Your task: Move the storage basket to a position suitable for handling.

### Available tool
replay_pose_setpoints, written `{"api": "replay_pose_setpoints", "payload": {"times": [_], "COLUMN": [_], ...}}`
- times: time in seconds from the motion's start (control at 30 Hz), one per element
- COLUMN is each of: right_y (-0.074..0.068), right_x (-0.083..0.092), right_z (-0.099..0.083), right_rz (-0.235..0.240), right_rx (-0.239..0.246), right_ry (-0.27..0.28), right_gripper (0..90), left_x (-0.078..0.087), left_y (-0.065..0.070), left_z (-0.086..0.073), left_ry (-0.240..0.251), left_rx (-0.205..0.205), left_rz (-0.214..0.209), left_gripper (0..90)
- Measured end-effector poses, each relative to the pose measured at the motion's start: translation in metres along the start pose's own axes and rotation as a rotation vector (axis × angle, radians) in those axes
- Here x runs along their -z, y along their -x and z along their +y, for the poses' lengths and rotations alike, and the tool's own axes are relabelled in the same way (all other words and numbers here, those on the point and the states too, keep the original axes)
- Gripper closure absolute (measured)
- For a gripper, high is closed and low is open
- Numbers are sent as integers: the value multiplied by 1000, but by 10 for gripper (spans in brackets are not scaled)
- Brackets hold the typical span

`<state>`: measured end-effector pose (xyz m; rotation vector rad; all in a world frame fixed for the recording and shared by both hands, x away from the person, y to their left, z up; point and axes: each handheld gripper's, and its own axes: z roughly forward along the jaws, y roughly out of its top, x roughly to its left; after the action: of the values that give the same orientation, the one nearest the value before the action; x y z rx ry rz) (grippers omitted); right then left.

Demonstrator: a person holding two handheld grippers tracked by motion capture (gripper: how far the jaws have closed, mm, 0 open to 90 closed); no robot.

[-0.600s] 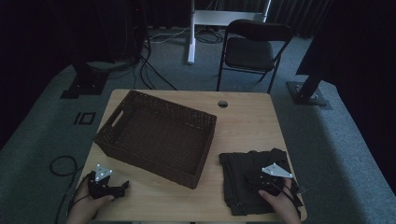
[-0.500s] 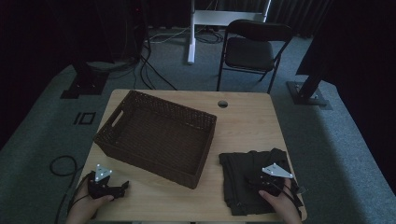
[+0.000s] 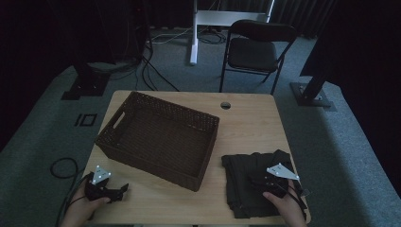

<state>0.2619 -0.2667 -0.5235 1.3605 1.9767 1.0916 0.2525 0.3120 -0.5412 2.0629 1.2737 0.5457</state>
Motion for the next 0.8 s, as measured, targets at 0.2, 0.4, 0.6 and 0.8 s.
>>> {"api": "replay_pose_setpoints", "payload": {"times": [0.2,0.4,0.6,0.8], "right_y": [-7,-18,-31,-43], "right_x": [4,6,4,0], "right_z": [16,30,43,53], "right_rz": [21,45,81,111], "right_rx": [-4,5,16,24], "right_ry": [43,74,93,107], "right_gripper": [131,131,131,132], "left_x": [6,16,28,39], "left_y": [-9,-15,-21,-26], "left_z": [5,15,26,37], "left_ry": [34,60,95,146], "left_rx": [26,8,7,1], "left_rz": [-17,-11,-5,-16], "left_gripper": [45,44,46,46]}}
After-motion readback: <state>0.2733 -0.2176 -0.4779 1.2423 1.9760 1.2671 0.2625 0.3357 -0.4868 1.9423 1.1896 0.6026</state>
